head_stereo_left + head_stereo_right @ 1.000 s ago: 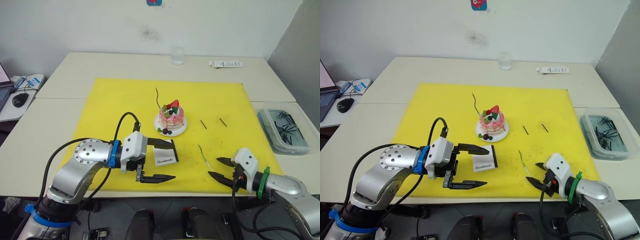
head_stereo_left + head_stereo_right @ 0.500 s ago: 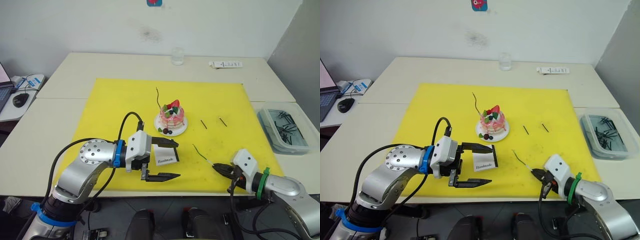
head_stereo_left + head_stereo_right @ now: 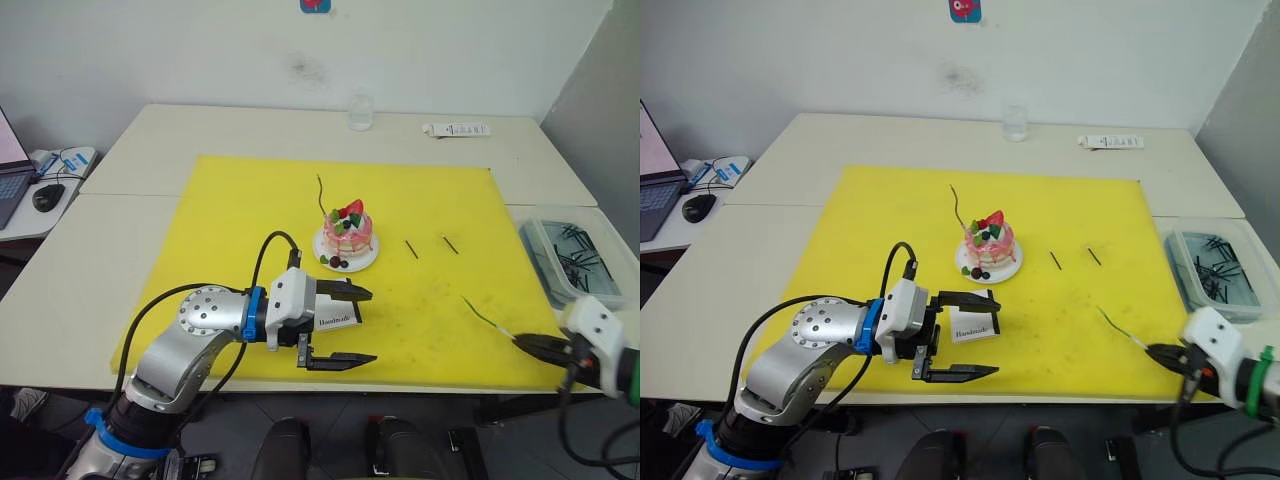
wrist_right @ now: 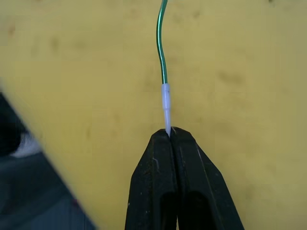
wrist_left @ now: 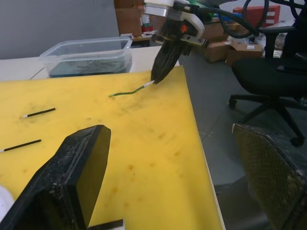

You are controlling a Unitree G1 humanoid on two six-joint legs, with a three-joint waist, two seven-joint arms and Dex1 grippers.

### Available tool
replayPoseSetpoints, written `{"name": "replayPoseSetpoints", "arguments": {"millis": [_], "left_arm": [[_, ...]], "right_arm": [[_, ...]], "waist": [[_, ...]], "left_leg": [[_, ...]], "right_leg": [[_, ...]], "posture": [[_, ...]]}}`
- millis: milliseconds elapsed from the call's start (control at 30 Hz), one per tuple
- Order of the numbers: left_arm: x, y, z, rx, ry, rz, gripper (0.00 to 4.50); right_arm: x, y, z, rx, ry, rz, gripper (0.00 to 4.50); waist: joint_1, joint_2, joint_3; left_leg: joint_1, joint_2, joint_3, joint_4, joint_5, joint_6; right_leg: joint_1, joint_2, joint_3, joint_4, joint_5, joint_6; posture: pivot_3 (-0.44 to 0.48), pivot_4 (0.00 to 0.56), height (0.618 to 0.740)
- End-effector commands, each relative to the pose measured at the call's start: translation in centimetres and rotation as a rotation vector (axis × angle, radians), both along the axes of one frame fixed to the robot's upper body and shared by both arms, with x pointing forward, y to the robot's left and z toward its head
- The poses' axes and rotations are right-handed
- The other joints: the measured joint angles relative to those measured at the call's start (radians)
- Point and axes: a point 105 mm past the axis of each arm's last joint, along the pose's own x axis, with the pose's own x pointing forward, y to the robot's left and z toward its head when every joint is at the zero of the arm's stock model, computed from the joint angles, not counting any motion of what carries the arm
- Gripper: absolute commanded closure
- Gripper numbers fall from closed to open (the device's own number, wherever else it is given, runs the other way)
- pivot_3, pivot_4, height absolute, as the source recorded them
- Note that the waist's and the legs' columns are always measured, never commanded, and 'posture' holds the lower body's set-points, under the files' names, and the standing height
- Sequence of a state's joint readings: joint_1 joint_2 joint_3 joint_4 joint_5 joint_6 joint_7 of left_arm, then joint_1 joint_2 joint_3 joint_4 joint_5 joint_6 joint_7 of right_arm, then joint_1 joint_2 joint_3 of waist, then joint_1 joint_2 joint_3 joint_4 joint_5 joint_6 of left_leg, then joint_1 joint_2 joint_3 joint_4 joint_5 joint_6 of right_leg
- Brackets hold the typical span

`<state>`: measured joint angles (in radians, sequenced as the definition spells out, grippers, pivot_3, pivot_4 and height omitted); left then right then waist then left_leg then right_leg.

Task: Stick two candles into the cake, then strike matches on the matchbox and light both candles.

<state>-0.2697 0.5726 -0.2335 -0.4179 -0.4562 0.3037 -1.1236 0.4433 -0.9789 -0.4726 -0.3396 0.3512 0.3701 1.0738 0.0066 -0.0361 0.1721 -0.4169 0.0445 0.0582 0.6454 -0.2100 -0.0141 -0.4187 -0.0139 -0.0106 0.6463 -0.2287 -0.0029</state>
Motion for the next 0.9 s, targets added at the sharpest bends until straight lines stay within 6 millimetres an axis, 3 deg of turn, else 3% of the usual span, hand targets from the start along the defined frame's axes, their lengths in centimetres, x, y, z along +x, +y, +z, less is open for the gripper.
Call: {"name": "replayPoseSetpoints", "arguments": {"millis": [33, 167, 333, 433, 567, 733, 900], "left_arm": [[-0.3, -0.8, 0.4, -0.029, -0.034, -0.028, 0.0], [-0.4, -1.1, 0.5, -0.04, -0.036, -0.028, 0.0], [-0.4, -1.2, 0.4, -0.044, -0.033, -0.026, 0.0], [-0.4, -1.3, 0.4, -0.047, -0.032, -0.021, 0.0], [-0.6, -1.3, 0.3, -0.05, -0.028, -0.017, 0.0], [-0.9, -1.6, 0.3, -0.063, -0.02, -0.023, 0.0], [-1.1, -2.2, 0.3, -0.068, -0.045, -0.033, 0.0]], "right_arm": [[-0.6, -2.5, 0.9, -0.071, -0.002, 0.041, 4.48], [-0.8, -4.4, 0.6, -0.096, 0.018, 0.029, 4.48], [-0.3, -4.4, 0.5, -0.107, 0.028, 0.058, 4.48], [-0.1, -4.3, 0.5, -0.124, 0.034, 0.076, 3.9], [0.0, -4.3, 1.2, -0.183, 0.066, 0.113, 2.54], [0.9, -3.1, 3.1, -0.241, 0.105, 0.113, 2.54], [2.0, -1.7, 3.5, -0.32, 0.13, 0.122, 2.54]], "waist": [[-0.001, 0.0, 0.0], [-0.007, 0.0, 0.0], [-0.007, 0.001, 0.0], [-0.007, 0.001, 0.0], [-0.006, 0.001, -0.001], [-0.008, 0.002, -0.001], [-0.007, 0.003, -0.001]], "left_leg": [[0.0, 0.0, 0.0, 0.0, 0.0, 0.0], [0.001, 0.0, 0.0, 0.0, 0.0, 0.0], [0.001, 0.0, 0.0, 0.0, 0.0, 0.0], [0.001, 0.0, 0.0, 0.0, 0.0, 0.0], [0.0, -0.001, 0.0, 0.0, 0.0, 0.0], [0.001, 0.0, 0.001, 0.001, 0.0, 0.0], [0.001, 0.0, -0.001, 0.001, 0.0, 0.0]], "right_leg": [[0.0, 0.0, 0.0, 0.0, 0.0, 0.0], [0.0, 0.001, 0.0, 0.0, 0.0, 0.0], [0.0, 0.001, 0.0, 0.001, 0.0, 0.0], [0.0, 0.001, 0.0, 0.001, 0.0, 0.0], [0.0, 0.001, 0.0, 0.001, 0.0, 0.0], [0.0, 0.001, 0.0, 0.001, 0.0, 0.0], [0.001, 0.001, 0.0, 0.001, 0.0, 0.0]], "posture": [[0.0, 0.15, 0.74], [0.0, 0.15, 0.74], [0.0, 0.15, 0.74], [0.0, 0.15, 0.74], [0.0, 0.15, 0.74], [0.0, 0.15, 0.74], [0.0, 0.15, 0.74]]}}
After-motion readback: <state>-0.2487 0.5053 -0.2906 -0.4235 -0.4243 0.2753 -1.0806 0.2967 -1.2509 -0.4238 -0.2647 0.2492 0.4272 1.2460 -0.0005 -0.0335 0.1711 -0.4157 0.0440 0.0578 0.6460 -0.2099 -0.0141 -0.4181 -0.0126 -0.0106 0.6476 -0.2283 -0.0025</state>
